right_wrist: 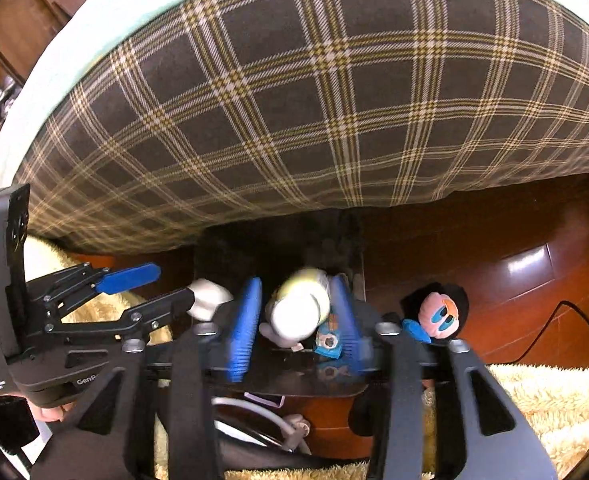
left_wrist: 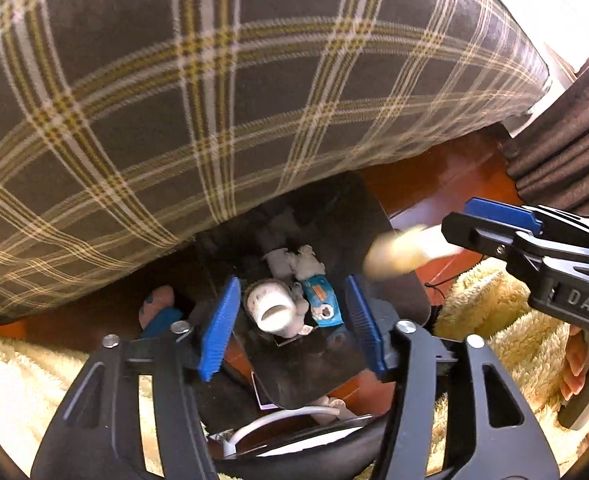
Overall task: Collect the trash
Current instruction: 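Open the left gripper over the bin while the right gripper releases the bottle, then raise both open grippers back over the bed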
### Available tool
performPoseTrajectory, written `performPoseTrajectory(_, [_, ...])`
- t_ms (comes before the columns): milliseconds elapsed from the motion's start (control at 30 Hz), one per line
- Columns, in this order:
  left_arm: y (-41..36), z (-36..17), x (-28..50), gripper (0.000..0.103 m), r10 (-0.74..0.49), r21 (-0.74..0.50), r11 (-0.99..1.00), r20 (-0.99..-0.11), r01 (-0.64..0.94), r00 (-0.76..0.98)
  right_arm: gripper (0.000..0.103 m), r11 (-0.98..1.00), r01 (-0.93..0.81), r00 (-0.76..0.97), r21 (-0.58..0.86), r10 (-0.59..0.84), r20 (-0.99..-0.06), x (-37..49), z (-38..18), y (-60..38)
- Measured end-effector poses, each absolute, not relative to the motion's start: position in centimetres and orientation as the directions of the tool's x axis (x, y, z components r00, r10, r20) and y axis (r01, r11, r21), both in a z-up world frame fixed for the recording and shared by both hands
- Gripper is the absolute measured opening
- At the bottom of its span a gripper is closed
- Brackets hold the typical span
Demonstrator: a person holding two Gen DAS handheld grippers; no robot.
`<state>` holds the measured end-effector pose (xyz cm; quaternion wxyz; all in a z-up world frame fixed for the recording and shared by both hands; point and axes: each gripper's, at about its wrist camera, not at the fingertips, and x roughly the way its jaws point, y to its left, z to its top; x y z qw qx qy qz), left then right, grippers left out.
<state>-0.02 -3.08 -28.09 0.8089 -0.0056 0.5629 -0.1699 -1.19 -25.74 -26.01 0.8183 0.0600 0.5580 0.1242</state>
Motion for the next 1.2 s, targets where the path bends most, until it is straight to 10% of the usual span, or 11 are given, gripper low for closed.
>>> performPoseTrajectory(433, [-3.4,-25.2,-0.3,0.095,-0.228,-0.121,0.953,-0.891,0.279,0.392,0.063,0.95,-0.101,0.417,0.295,0.309,-0.855,-0.8,-23.5,-28.2])
performPoseTrajectory(1200, [0.0,-7.4,8.0,0.095,-0.212,-0.057,0.969,-0.682,0.238,0.7,0.085,0.952,-0.242,0.709,0.185,0.304,-0.637,13.6,-4.8,-28.4])
